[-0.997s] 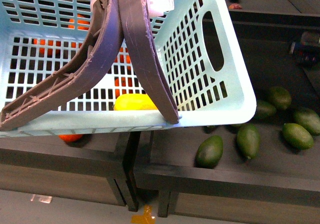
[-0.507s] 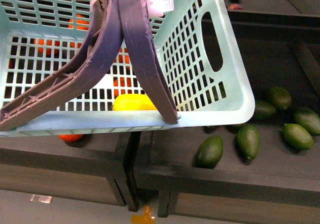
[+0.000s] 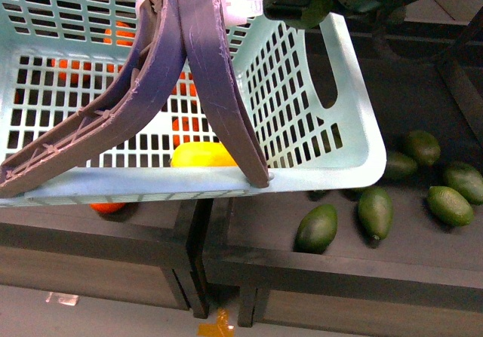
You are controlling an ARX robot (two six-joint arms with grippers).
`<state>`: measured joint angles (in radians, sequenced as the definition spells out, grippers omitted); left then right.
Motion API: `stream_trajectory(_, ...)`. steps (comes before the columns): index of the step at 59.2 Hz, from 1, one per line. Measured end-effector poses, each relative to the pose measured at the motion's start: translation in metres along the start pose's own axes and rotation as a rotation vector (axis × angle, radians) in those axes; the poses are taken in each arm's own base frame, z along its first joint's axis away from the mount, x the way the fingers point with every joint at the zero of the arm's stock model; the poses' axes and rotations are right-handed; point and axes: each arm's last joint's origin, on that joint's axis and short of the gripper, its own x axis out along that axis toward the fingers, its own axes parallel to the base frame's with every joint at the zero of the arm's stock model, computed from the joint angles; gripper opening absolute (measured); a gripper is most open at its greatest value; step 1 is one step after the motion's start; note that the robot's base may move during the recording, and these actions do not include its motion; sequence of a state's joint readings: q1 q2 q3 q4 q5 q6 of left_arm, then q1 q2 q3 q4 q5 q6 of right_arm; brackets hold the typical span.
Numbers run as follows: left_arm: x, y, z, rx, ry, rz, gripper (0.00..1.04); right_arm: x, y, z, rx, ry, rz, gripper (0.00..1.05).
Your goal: Pick mango and avocado into basket
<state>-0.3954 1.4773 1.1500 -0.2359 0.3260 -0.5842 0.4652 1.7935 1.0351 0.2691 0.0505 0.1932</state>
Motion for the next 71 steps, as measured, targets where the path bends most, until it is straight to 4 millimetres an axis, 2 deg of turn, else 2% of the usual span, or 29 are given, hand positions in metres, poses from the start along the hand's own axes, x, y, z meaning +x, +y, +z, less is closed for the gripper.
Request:
stream_trajectory(6, 0.000, 0.000, 0.000, 0.000, 0.000, 0.001, 0.17, 0.002, 0.001, -0.002, -0.002, 0.005, 0.001, 0.55)
stream_trajectory(17, 0.000, 0.000, 0.000, 0.000, 0.000, 0.000, 0.17, 0.001, 0.000, -0.001, 0.003, -0.003, 0.001, 0.80)
stream_trajectory(25, 0.000, 0.000, 0.000, 0.000, 0.000, -0.001, 0.17, -0.007, -0.004, 0.009, 0.011, -0.041, -0.017, 0.99)
stream_trajectory(29, 0.000, 0.000, 0.000, 0.000, 0.001, -0.002, 0.17, -0.015, -0.007, 0.018, 0.016, -0.079, -0.034, 0.97)
stream_trajectory(34, 0.000, 0.000, 0.000, -0.004, 0.001, -0.002, 0.17, -0.034, -0.014, 0.033, 0.027, -0.149, -0.062, 0.97)
stream_trajectory(40, 0.000, 0.000, 0.000, 0.000, -0.001, 0.002, 0.17, -0.066, -0.025, 0.047, 0.046, -0.249, -0.116, 0.97)
stream_trajectory(48, 0.000, 0.000, 0.000, 0.000, -0.002, 0.003, 0.17, -0.109, -0.039, 0.048, 0.071, -0.344, -0.194, 0.97)
stream_trajectory(57, 0.000, 0.000, 0.000, -0.001, 0.000, 0.000, 0.17, -0.159, -0.052, 0.018, 0.106, -0.391, -0.281, 0.97)
stream_trajectory(66, 0.000, 0.000, 0.000, -0.001, 0.000, 0.000, 0.17, -0.196, -0.058, -0.017, 0.138, -0.412, -0.339, 0.97)
stream_trajectory(71, 0.000, 0.000, 0.000, -0.001, 0.000, 0.000, 0.17, -0.210, -0.061, -0.032, 0.162, -0.430, -0.353, 0.97)
